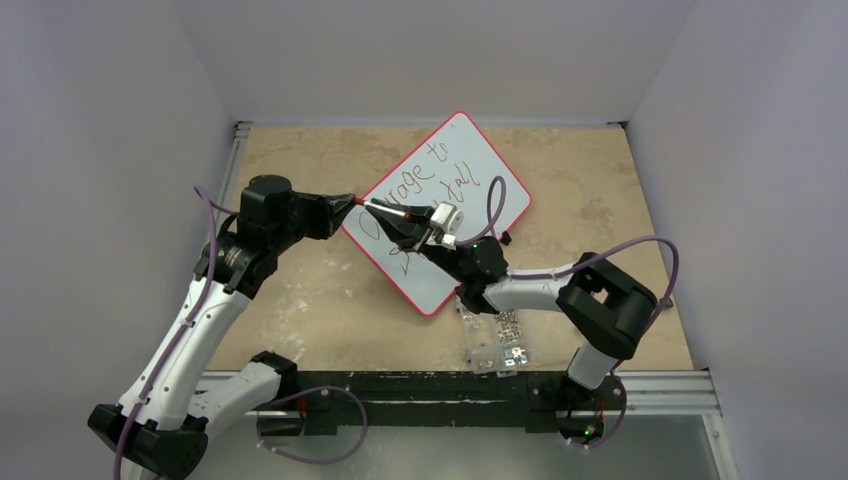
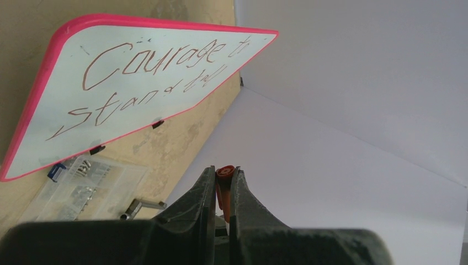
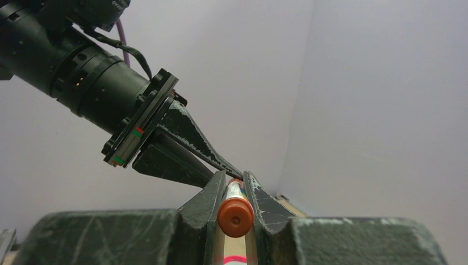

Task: Write a sentence on the whiteboard
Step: Insert the whiteboard marker without the cap into the pen cap.

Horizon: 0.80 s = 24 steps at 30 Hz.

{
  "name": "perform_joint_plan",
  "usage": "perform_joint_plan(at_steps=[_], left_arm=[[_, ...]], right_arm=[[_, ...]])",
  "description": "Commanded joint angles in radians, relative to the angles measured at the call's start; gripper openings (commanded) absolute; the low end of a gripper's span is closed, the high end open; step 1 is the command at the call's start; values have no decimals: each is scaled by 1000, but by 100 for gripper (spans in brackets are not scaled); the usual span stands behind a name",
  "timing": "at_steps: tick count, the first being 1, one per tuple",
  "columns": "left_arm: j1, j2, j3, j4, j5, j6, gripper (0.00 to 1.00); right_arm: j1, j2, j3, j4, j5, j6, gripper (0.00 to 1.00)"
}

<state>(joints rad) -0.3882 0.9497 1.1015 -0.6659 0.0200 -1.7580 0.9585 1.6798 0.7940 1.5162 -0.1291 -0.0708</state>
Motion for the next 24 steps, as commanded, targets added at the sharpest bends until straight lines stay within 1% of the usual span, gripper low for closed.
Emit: perform_joint_plan(at_steps=[1, 3, 7, 13, 15, 20, 24], left_arm=[[-30, -24, 9, 112, 179, 41, 0], [-33, -24, 8, 124, 181, 46, 0], [-42, -22, 9, 137, 185, 52, 0], [-53, -26, 11, 148, 170, 66, 0], [-57, -27, 11, 151, 162, 69, 0], [-67, -32, 2, 173, 150, 70, 0], [-80, -46, -12, 210, 124, 57, 0]], right_arm=[[20, 46, 79, -78, 113, 28, 0], [26, 60, 102, -89, 149, 66, 0], [36, 102, 154, -105, 248, 198, 0], [43, 140, 236, -179, 362, 381, 0], [45, 147, 261, -229, 393, 431, 0], [52, 153, 307, -342, 463, 525, 0], [72, 157, 342, -416, 503, 563, 0]])
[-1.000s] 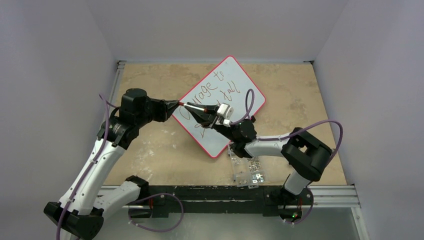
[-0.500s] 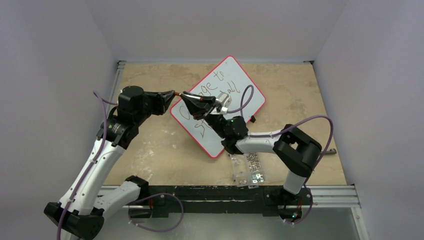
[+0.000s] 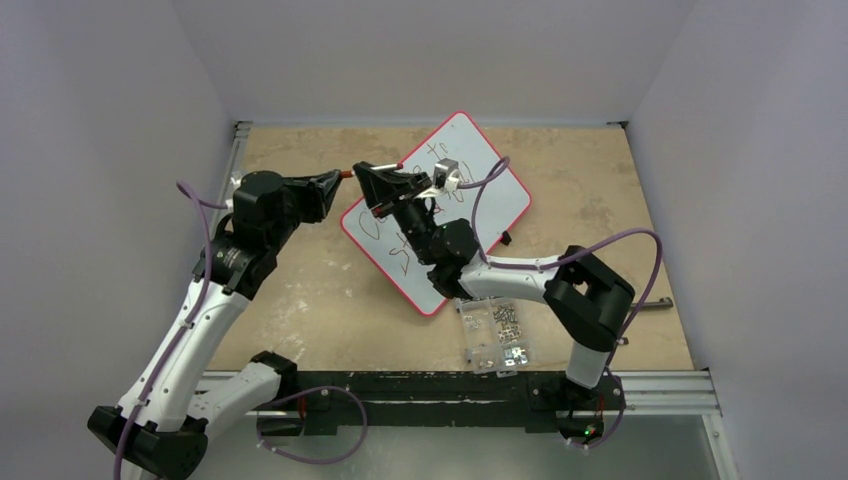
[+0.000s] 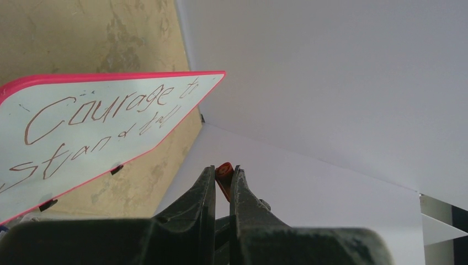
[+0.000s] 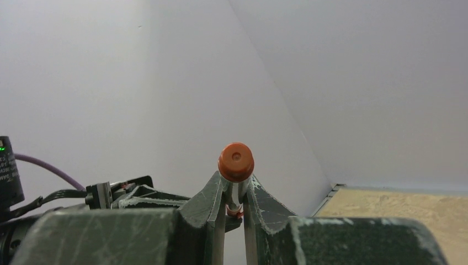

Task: Write a sentence on the whiteboard
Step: Insert the whiteboard marker without the cap into the pen cap.

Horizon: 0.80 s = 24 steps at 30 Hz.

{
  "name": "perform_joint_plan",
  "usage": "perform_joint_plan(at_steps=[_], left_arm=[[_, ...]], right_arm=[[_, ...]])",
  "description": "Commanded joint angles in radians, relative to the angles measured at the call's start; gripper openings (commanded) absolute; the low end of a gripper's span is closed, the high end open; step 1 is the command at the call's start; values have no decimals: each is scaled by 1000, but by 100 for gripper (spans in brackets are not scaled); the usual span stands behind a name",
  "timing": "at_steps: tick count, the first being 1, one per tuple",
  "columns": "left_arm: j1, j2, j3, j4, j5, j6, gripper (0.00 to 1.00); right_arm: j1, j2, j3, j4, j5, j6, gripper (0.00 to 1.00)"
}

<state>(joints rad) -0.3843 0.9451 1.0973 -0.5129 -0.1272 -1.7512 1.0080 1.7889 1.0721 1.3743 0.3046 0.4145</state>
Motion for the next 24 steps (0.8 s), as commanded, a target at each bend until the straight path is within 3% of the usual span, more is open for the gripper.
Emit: perform_joint_plan(at_steps=[1, 13, 24], left_arm=[[-87, -45, -7, 59, 261, 51, 0], [-107, -62, 5, 134, 261, 64, 0], [-117, -82, -7, 107, 234, 127, 0]], right_arm=[[27, 50, 73, -293, 76, 85, 0], [80, 113, 122, -325, -61, -52, 0], [83, 62, 92, -295, 3, -81, 0]])
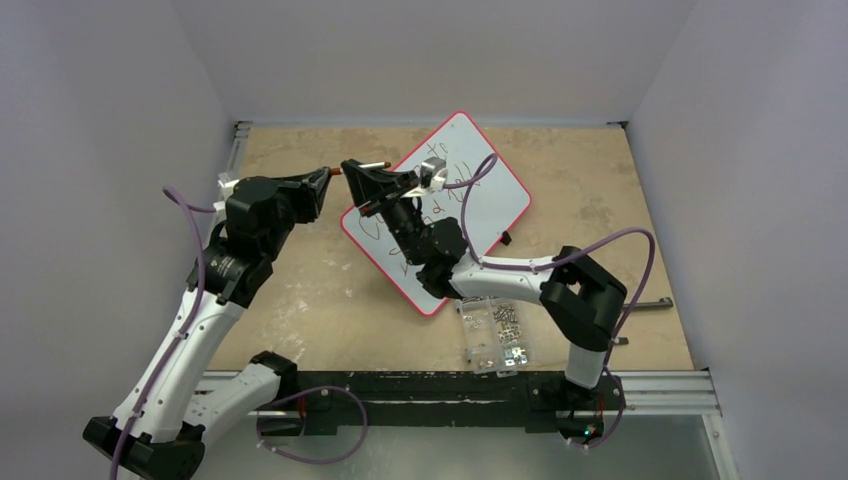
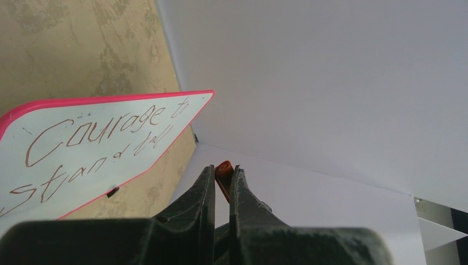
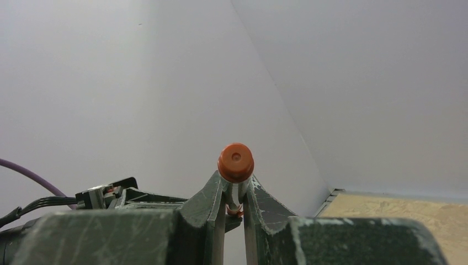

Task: Write a sentence on the whiteboard
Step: Insert the whiteboard marker without the cap into the pen cap, then put down the whiteboard marker at the center of the board.

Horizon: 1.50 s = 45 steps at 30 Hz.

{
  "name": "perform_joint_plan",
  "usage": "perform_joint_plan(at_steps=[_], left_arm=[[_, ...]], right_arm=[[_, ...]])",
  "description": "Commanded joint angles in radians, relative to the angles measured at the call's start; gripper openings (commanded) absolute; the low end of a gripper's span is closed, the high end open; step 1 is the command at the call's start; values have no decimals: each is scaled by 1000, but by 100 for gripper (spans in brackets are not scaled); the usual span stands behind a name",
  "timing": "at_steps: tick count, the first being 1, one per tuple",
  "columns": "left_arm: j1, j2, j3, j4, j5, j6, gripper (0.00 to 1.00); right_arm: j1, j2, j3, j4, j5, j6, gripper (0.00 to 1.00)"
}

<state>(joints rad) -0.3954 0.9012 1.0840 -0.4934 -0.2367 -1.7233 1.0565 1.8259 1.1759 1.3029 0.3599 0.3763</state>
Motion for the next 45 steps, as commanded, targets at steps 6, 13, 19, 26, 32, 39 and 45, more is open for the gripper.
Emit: perform_joint_plan(at_steps=[6, 13, 19, 26, 32, 39, 45], left_arm=[[-106, -52, -21, 87, 334, 99, 9], [-106, -70, -21, 86, 325, 122, 34], [-106, -83, -24, 82, 317, 126, 45], [-106, -84, -24, 77, 305, 160, 47], [-106, -74, -22, 56, 278, 250, 50], [-105, -55, -28, 31, 227, 360, 74], [-96, -45, -29, 14, 144, 515, 98]], right_arm=[[29, -43, -47, -174, -12, -85, 0], [18, -97, -64, -134, 29, -138, 0], [4, -114, -75, -121, 50, -170, 0], [-23, -176, -132, -132, 106, -235, 0], [-104, -325, -225, -257, 161, -303, 0], [-231, -545, -371, -491, 264, -307, 0], [-366, -646, -365, -847, 333, -204, 0]])
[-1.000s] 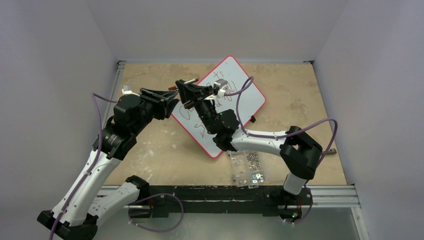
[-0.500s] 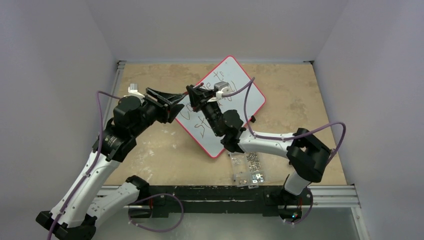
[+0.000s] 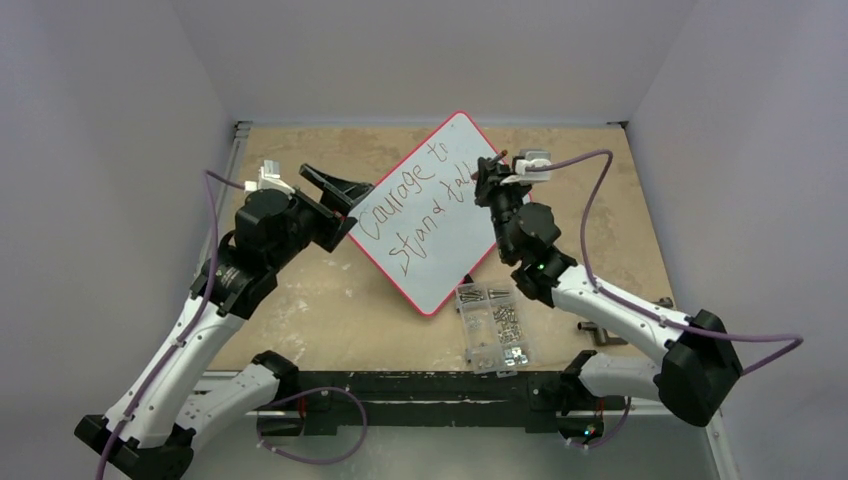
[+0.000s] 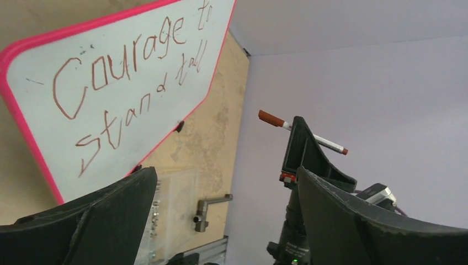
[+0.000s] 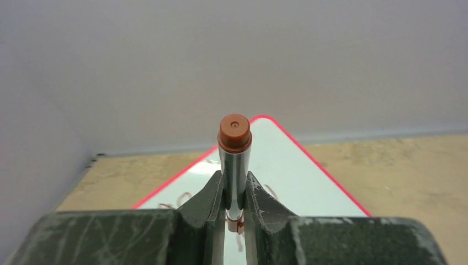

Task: Write a sentence on the whiteboard
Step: Put down the whiteboard marker at the center of the board.

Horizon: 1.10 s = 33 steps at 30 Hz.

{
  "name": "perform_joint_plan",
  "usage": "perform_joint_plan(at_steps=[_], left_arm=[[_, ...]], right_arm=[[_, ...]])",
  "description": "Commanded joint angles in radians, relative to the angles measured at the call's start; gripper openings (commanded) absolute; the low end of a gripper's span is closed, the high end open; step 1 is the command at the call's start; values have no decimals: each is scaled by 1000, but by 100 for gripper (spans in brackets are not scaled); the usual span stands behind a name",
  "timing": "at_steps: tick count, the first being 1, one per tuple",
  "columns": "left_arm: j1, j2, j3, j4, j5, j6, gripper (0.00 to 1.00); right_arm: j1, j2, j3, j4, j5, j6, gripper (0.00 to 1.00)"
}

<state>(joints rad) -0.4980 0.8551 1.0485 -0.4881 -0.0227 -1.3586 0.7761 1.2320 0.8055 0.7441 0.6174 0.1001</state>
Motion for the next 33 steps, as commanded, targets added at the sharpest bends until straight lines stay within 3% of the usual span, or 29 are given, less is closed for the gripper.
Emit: perform_joint_plan(at_steps=[1, 5, 11, 17, 33], left_arm=[[7, -1, 7, 8, -87, 183, 100], [9, -14, 11, -2, -168, 348, 100], [51, -24, 39, -78, -263, 559, 100], [59, -37, 79, -154, -352, 704, 100], [62, -60, 69, -192, -417, 811, 100]], right_arm=[[-112, -51, 19, -354, 76, 102, 0], [-200, -11, 59, -539, 69, 163, 0], [-311, 32, 48, -678, -28, 330, 0], [-398, 69, -24, -669, -93, 423, 0], [-463, 139, -113, -666, -67, 528, 0]])
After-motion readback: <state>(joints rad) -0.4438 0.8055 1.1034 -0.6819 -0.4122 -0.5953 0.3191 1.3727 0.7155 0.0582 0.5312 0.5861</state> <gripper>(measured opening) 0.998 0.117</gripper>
